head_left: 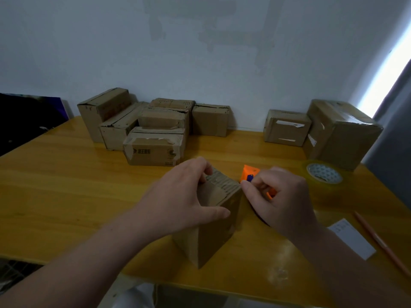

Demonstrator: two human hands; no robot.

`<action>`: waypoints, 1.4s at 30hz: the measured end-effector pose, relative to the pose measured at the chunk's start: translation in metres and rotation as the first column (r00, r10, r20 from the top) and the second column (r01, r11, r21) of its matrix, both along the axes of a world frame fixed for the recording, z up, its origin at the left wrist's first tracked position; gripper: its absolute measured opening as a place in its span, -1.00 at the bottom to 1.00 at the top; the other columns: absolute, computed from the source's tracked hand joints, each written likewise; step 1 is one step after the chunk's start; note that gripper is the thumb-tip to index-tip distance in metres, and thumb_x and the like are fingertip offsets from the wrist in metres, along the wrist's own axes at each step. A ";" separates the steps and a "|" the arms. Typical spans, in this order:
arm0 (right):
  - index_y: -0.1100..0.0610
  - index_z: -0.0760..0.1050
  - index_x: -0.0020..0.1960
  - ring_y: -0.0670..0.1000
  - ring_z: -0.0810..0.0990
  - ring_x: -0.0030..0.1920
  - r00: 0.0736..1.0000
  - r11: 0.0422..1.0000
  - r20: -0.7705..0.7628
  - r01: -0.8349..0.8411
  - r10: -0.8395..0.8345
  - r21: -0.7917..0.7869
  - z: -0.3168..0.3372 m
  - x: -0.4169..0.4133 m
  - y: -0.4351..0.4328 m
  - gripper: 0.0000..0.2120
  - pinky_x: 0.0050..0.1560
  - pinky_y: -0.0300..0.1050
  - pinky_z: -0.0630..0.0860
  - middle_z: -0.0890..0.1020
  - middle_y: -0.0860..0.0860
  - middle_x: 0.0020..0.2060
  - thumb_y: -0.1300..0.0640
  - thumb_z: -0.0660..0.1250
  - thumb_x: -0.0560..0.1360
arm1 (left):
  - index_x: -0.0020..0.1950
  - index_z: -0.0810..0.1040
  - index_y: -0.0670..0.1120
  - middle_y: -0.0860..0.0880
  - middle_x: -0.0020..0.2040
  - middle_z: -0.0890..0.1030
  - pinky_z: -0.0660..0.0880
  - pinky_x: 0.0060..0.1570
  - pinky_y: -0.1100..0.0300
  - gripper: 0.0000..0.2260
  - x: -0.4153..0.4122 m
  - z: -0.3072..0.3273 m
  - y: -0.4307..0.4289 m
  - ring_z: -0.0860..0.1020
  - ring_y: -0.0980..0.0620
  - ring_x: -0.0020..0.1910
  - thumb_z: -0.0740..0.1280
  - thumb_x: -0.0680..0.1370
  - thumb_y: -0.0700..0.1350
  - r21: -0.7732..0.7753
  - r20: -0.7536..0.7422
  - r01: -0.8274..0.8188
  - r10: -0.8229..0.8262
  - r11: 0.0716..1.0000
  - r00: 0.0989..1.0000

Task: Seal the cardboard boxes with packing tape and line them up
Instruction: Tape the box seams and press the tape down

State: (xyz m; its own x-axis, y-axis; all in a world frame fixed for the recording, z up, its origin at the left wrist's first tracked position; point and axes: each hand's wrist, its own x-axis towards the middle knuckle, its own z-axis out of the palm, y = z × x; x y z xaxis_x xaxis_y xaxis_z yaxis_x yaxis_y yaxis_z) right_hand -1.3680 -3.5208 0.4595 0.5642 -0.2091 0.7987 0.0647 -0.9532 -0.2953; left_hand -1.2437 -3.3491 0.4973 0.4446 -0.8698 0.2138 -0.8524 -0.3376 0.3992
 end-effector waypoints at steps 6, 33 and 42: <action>-0.08 0.54 0.22 -0.22 0.56 -0.06 0.898 0.904 -0.408 0.028 0.165 0.426 -0.007 0.013 -0.009 -0.64 -0.14 -0.27 0.53 0.58 -0.28 -0.03 -0.13 0.39 0.45 | 0.37 0.25 0.15 0.13 0.26 0.27 0.41 0.06 0.27 -0.32 0.027 0.004 -0.003 0.27 0.13 0.20 0.41 0.33 0.26 0.092 -0.132 -0.020 0.032 0.996 0.991; 0.06 0.12 0.54 0.03 0.40 0.35 0.653 0.974 -0.755 0.206 -0.067 0.092 0.003 0.043 -0.006 -0.15 0.33 0.00 0.40 0.40 -0.03 0.40 -0.22 0.40 0.41 | 0.43 0.20 0.16 0.17 0.32 0.38 0.45 0.20 0.06 -0.02 0.096 -0.062 0.007 0.39 0.09 0.28 0.56 0.10 -0.15 -0.108 -0.854 -0.084 -0.049 0.991 0.517; -0.15 -0.03 0.54 0.05 0.27 0.39 0.561 0.998 -0.826 -0.009 0.054 0.059 0.030 0.104 -0.015 -0.01 0.36 0.08 0.30 0.31 -0.09 0.42 -0.19 0.49 0.31 | 0.55 0.05 0.12 0.12 0.44 0.28 0.27 0.36 0.02 -0.07 0.113 -0.036 -0.007 0.25 0.06 0.41 0.53 0.33 -0.14 0.070 -0.520 -0.052 0.081 0.996 0.851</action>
State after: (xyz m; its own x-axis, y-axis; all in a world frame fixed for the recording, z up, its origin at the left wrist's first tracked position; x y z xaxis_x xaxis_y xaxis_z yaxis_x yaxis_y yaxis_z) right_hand -1.2642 -3.5356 0.4892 0.9796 -0.1985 -0.0302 -0.1990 -0.9405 -0.2753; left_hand -1.1307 -3.3565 0.4618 0.5354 -0.8374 -0.1098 -0.4985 -0.4183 0.7593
